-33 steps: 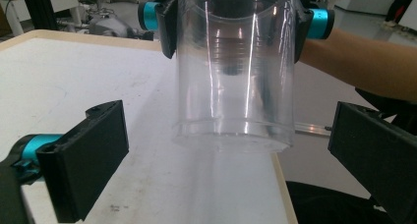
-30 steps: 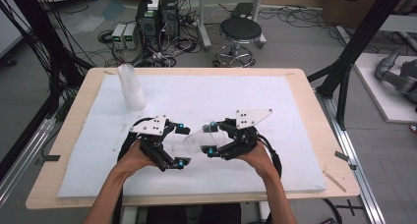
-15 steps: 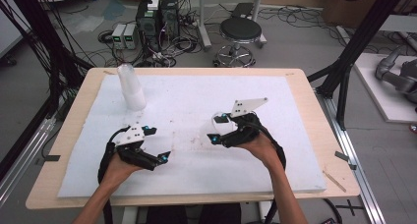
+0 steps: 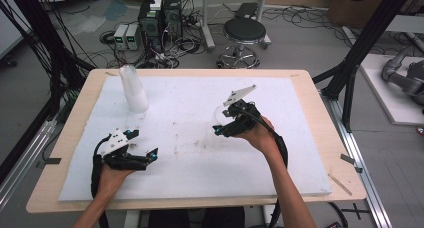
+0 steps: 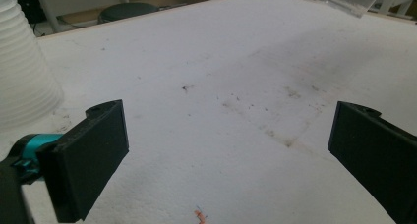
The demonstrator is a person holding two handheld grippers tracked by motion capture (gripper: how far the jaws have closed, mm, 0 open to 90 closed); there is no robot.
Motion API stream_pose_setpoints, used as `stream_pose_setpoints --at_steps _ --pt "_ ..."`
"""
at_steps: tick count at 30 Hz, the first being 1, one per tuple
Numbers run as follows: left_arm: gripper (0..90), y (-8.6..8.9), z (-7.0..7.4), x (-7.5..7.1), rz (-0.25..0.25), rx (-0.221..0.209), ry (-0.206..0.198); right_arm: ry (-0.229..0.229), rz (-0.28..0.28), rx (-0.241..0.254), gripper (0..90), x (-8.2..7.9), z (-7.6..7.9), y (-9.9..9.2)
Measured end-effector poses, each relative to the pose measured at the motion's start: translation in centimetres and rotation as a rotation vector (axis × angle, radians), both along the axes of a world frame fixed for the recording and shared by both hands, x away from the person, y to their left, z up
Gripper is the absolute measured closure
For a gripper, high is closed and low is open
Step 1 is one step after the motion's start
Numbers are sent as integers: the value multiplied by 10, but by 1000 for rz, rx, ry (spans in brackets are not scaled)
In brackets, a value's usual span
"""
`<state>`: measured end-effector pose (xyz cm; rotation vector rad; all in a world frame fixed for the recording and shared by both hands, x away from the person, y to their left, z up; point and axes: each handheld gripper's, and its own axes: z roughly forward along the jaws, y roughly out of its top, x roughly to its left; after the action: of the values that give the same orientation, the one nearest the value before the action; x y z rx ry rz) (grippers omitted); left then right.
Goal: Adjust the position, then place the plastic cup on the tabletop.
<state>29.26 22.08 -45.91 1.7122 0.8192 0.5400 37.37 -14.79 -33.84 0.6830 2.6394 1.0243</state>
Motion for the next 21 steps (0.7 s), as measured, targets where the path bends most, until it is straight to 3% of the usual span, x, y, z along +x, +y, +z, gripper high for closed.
stream_pose_setpoints --at_steps 8,12,21 --pt "17 4 -7 1 13 -22 5 23 -19 -28 336 6 2 6" --pt "17 6 -7 0 17 -36 -11 32 -27 -41 337 6 1 6" --pt "17 5 -7 -1 19 -33 -10 34 -34 -37 337 7 1 5"
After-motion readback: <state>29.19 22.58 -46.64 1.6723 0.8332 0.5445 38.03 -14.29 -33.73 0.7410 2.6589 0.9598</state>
